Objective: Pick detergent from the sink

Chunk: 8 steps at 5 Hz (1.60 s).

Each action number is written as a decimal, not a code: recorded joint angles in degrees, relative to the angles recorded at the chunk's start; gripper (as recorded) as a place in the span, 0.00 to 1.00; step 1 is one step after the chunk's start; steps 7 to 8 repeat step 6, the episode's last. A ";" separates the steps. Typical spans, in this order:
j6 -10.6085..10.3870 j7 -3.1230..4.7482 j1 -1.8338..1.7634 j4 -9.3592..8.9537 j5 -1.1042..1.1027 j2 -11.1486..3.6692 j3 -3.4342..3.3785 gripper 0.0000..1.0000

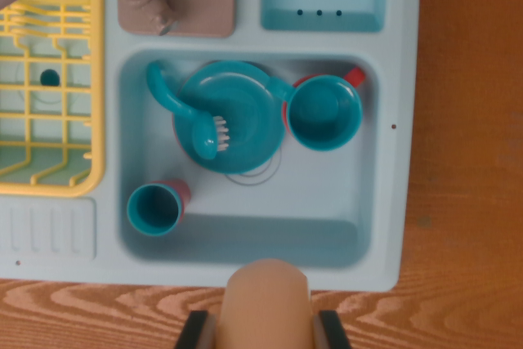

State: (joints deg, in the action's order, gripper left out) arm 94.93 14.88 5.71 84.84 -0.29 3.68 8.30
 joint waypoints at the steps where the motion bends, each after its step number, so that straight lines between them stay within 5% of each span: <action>1: 0.00 0.00 0.00 0.00 0.00 0.00 0.00 1.00; 8: 1.50 -0.05 -0.01 1.18 -0.06 0.33 -0.01 1.00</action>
